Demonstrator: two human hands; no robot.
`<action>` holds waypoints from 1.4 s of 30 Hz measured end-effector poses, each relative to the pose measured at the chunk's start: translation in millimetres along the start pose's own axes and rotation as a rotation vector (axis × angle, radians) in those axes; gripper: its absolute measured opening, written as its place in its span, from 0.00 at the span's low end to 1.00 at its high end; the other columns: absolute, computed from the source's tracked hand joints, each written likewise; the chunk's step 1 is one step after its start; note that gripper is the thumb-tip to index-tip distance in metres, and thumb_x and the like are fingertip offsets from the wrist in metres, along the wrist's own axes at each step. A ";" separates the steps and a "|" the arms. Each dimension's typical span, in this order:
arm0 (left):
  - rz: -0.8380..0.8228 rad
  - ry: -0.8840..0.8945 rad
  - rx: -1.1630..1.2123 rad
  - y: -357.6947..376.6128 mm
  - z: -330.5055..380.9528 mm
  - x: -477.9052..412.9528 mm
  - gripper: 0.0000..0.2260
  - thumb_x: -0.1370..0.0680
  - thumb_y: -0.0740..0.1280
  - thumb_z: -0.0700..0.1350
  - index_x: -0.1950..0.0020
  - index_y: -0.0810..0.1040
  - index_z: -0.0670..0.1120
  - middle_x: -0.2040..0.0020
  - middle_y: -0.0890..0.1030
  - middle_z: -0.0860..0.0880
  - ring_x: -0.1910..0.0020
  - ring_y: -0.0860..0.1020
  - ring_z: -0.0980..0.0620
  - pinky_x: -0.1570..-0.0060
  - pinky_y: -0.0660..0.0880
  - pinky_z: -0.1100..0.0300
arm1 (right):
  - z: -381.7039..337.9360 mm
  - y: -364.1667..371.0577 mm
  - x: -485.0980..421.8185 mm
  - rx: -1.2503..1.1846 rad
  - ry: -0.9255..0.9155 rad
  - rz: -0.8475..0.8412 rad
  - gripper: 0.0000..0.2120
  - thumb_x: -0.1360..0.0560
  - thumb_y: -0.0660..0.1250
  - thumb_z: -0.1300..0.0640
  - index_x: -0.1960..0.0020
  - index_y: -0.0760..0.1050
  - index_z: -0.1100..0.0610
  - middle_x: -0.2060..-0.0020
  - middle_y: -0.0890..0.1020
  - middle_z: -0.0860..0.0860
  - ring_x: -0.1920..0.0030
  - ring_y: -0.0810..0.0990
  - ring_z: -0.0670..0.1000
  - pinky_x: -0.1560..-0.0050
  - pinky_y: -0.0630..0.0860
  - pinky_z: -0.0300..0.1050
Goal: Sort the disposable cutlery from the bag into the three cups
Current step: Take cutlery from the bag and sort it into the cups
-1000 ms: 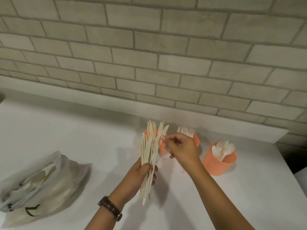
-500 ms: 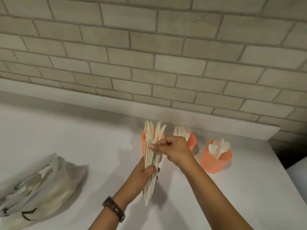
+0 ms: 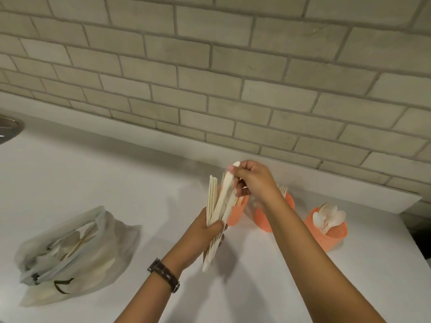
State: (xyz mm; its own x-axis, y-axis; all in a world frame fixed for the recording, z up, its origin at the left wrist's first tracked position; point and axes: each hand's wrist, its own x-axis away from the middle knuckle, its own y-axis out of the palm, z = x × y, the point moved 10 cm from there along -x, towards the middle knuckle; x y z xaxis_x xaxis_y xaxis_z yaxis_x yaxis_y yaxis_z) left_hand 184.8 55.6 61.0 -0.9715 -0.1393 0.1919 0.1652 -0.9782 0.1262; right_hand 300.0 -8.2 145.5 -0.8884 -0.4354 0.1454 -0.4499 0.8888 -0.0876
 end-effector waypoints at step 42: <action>-0.106 0.047 -0.179 72.7 -13.3 -1.0 0.13 0.19 0.57 0.40 0.37 0.65 0.54 0.55 0.76 0.48 0.62 0.74 0.52 0.61 0.75 0.63 | 83.5 -81.9 85.7 -0.073 0.101 0.200 0.07 0.29 0.71 0.61 0.60 0.77 0.66 0.67 0.80 0.56 0.76 0.78 0.51 0.71 0.80 0.44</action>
State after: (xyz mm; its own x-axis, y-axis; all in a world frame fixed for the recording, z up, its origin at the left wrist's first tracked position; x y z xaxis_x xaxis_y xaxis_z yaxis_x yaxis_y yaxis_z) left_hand 195.6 -17.4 57.0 -0.9894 -0.0369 0.1404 0.0327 -0.9990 -0.0320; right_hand 253.1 -130.2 82.8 -0.9438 -0.2366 0.2306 -0.2551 0.9654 -0.0534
